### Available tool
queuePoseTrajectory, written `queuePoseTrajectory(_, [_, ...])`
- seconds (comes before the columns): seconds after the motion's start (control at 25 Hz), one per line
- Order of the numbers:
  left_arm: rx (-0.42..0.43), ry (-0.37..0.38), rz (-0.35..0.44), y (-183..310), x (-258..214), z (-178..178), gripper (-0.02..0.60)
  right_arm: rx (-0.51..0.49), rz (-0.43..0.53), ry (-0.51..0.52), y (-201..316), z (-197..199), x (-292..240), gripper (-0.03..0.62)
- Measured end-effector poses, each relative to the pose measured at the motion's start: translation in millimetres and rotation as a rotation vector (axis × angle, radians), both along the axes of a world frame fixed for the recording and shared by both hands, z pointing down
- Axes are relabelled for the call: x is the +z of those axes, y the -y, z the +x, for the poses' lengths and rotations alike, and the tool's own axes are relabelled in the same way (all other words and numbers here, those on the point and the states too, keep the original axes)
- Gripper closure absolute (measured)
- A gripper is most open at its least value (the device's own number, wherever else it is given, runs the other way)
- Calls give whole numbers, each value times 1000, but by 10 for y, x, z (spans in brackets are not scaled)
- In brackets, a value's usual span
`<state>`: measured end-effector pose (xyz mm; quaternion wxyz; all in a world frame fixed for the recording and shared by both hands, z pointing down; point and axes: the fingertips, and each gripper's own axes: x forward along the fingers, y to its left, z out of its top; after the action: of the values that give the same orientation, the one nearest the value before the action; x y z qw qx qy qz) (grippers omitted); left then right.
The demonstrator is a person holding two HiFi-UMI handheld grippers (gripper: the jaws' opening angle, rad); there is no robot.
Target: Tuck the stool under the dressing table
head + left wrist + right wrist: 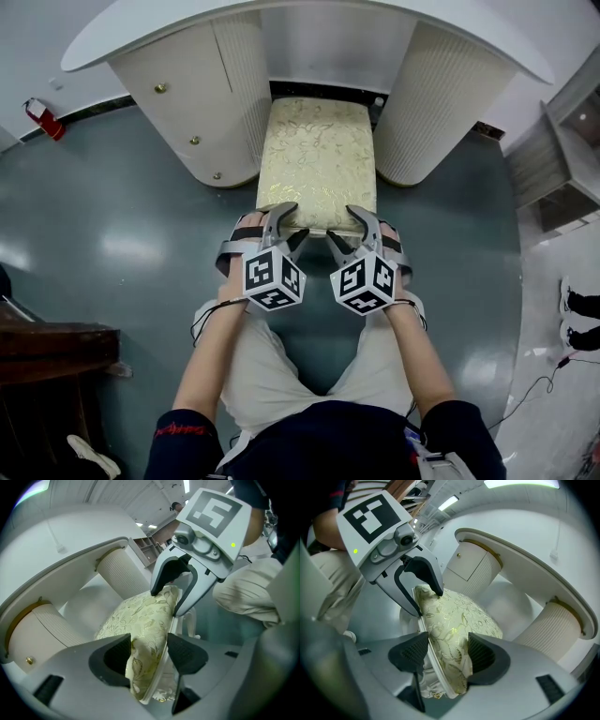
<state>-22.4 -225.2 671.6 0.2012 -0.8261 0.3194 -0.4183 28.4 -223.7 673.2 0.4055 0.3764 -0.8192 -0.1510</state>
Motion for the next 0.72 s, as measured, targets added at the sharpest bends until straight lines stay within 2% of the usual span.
queuePoseTrajectory(0.72, [-14, -20, 8, 218, -16, -6, 322, 26, 16, -2, 212, 8, -17, 314])
